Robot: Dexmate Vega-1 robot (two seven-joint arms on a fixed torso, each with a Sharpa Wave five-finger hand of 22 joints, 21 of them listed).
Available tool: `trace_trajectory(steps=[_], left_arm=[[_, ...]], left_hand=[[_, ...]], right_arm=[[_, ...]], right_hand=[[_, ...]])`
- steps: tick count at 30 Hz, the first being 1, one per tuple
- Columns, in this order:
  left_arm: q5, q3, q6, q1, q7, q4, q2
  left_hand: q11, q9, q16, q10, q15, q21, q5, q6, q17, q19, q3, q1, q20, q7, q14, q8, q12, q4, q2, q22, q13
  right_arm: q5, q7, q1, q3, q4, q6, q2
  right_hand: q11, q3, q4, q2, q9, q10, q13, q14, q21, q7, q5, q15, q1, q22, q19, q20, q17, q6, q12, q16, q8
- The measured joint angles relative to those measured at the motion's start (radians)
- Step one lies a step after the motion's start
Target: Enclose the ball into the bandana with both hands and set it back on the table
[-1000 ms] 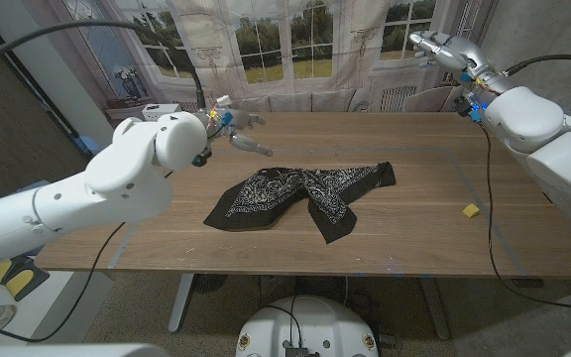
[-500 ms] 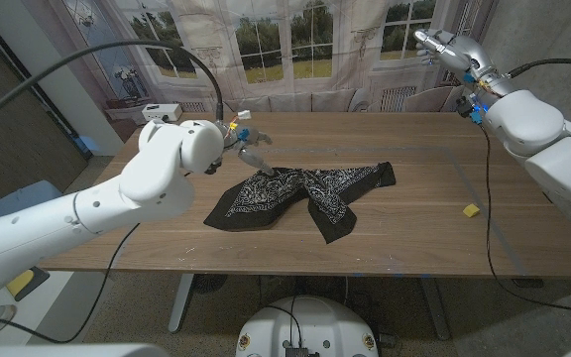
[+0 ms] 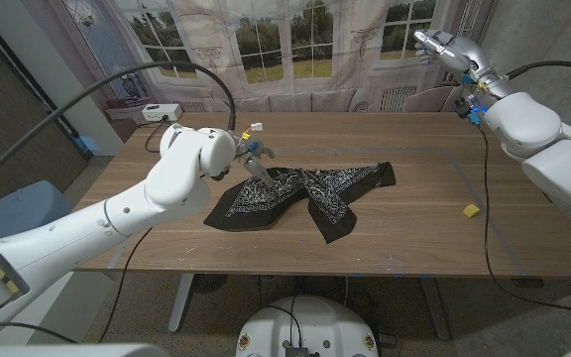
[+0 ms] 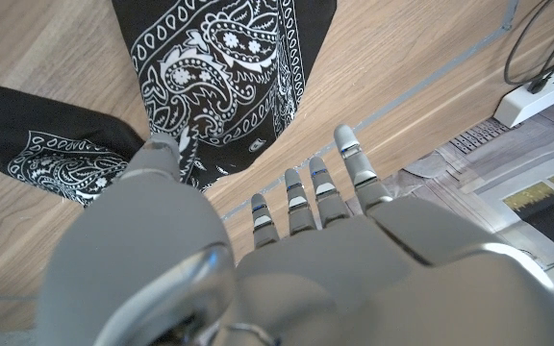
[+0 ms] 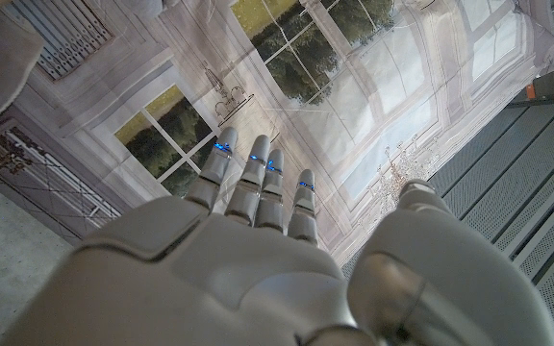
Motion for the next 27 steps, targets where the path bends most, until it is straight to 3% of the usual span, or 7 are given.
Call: trace_trajectory(steps=[2, 3, 5, 7, 21, 27], left_arm=[[0.008, 0.0, -0.015, 0.0, -0.005, 0.0, 0.0], [0.015, -0.006, -0.025, 0.011, -0.01, 0.035, -0.032], [0.032, -0.006, -0.043, 0.011, -0.02, 0.035, -0.032], [0.045, -0.006, -0.057, 0.017, -0.026, 0.069, -0.063], [0.147, 0.004, -0.158, 0.05, -0.059, 0.18, -0.166], [0.159, 0.002, -0.188, 0.066, -0.043, 0.22, -0.198]], left_hand=[[0.0, 0.0, 0.0, 0.0, 0.005, -0.004, 0.0, 0.0, 0.0, 0.0, 0.0, 0.0, 0.0, 0.0, -0.005, 0.0, 0.0, 0.0, 0.0, 0.0, 0.0], [0.0, 0.0, 0.0, 0.0, 0.005, -0.004, 0.0, 0.0, 0.0, 0.0, 0.0, 0.0, 0.0, 0.0, -0.005, 0.0, 0.0, 0.0, 0.0, 0.0, 0.0], [0.002, 0.0, 0.0, -0.002, 0.003, -0.005, 0.0, 0.0, 0.0, 0.0, 0.0, 0.0, 0.0, 0.0, -0.007, 0.0, 0.0, 0.0, 0.0, 0.0, 0.0], [0.003, 0.0, 0.0, -0.012, 0.002, -0.008, 0.0, -0.007, 0.0, 0.0, -0.003, 0.0, 0.0, -0.006, -0.01, 0.0, 0.0, 0.003, 0.0, 0.0, 0.003], [0.027, 0.0, -0.009, -0.189, 0.048, -0.07, -0.001, -0.204, 0.0, 0.016, -0.041, -0.023, 0.005, -0.003, -0.145, -0.019, -0.012, 0.018, 0.009, -0.003, 0.009], [0.031, 0.0, -0.009, -0.198, 0.048, -0.079, -0.001, -0.222, 0.0, 0.016, -0.043, -0.03, 0.005, -0.003, -0.148, -0.019, -0.012, 0.021, 0.016, -0.003, 0.009]], right_arm=[[0.0, 0.0, 0.001, -0.001, 0.001, 0.0, 0.001], [-0.001, 0.002, 0.002, -0.002, 0.002, 0.002, 0.002], [-0.001, 0.002, 0.002, -0.003, 0.004, 0.002, 0.003], [-0.003, 0.002, 0.002, -0.004, 0.005, 0.007, 0.004], [-0.021, -0.001, 0.016, -0.023, 0.036, 0.032, 0.015], [-0.028, 0.006, 0.035, -0.039, 0.055, 0.037, 0.018]], right_hand=[[0.0, 0.0, 0.0, 0.002, 0.0, 0.0, 0.0, 0.0, -0.004, 0.0, 0.0, 0.0, -0.002, 0.0, 0.0, 0.0, -0.003, 0.0, 0.0, 0.0, 0.0], [-0.002, 0.0, 0.0, 0.002, 0.0, 0.002, 0.0, 0.0, -0.006, 0.0, 0.0, 0.0, -0.002, 0.0, 0.0, 0.0, -0.005, 0.0, 0.0, 0.0, 0.0], [-0.003, 0.0, 0.0, 0.002, 0.0, 0.004, -0.001, 0.003, -0.006, 0.0, 0.0, -0.003, -0.002, 0.0, 0.0, 0.0, -0.005, 0.0, 0.0, 0.0, 0.0], [0.0, 0.0, 0.0, 0.002, 0.0, 0.007, -0.004, 0.006, -0.01, 0.0, 0.0, -0.006, -0.002, 0.0, 0.0, 0.0, -0.005, 0.0, 0.0, 0.006, 0.0], [-0.002, -0.006, 0.003, 0.006, 0.0, 0.027, -0.009, 0.036, -0.021, 0.0, 0.0, -0.014, -0.006, 0.005, 0.0, 0.0, -0.018, 0.018, 0.008, 0.014, 0.004], [-0.002, -0.008, 0.0, 0.005, 0.0, 0.034, -0.009, 0.041, -0.025, 0.0, 0.0, -0.02, -0.015, 0.005, 0.0, 0.0, -0.023, 0.018, 0.008, 0.017, 0.004]])
